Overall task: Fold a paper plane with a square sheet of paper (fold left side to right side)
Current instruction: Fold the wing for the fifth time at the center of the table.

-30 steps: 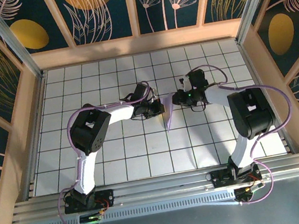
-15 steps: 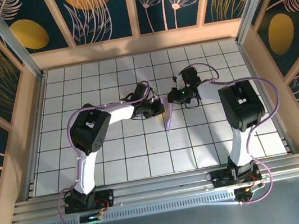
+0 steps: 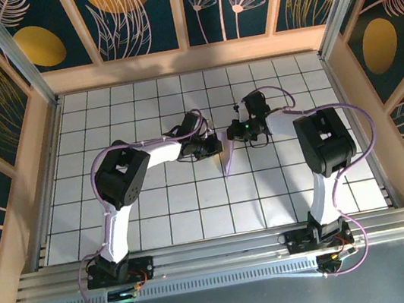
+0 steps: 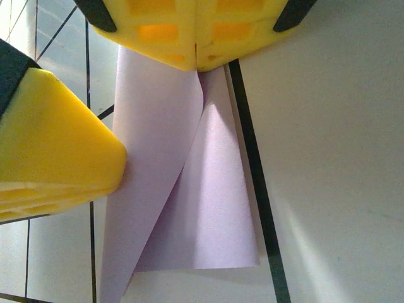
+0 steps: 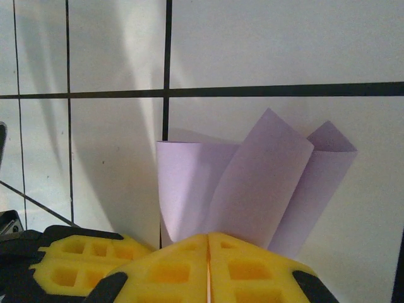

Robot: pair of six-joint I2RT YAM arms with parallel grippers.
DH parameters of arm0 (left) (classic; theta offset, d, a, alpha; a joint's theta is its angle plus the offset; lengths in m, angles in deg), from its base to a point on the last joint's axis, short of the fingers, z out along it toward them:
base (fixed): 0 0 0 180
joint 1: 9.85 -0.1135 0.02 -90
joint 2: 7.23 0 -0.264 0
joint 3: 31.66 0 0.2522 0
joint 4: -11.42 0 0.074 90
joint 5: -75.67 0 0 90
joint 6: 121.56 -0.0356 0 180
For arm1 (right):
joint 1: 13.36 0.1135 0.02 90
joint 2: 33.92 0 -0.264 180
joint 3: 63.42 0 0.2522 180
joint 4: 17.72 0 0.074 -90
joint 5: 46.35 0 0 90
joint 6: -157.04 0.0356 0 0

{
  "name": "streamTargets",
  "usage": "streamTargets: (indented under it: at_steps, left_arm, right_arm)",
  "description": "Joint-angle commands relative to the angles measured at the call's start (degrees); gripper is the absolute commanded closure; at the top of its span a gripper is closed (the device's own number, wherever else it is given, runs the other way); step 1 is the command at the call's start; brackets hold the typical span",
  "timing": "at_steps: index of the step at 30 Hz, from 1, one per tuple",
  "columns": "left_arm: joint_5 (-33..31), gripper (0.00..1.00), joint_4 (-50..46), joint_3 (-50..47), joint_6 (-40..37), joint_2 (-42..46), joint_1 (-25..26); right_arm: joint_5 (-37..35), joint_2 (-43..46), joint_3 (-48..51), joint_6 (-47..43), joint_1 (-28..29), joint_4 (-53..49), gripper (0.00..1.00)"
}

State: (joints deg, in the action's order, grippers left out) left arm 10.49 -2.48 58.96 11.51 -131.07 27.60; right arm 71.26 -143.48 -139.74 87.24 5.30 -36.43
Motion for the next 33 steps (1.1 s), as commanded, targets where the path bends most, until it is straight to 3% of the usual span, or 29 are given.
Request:
streamTargets:
  at_steps: [1, 17, 25, 33]
  left_arm:
    - [-6.88, 0.99, -6.19, -0.84, -0.97, -4.66, -0.62]
    - [-6.01, 0.99, -5.75, -0.81, -1.05, -5.18, -0.63]
    - [-5.31, 0.98, -4.34, -1.51, -0.33, -4.37, -0.59]
    - [-4.24, 0.77, -1.43, -2.15, 0.57, 2.37, -0.81]
  right_arm:
    - [-1.51, -0.92, 1.01, -0.12, 0.2, -0.97, 0.9]
    - [-2.66, -0.73, 3.62, 0.76, -0.19, 0.08, 0.91]
    - [-3.09, 0.26, 8.96, 2.06, -1.07, 1.85, 0.96]
    - [-3.38, 0.65, 13.21, 2.03, -1.82, 4.37, 1.0]
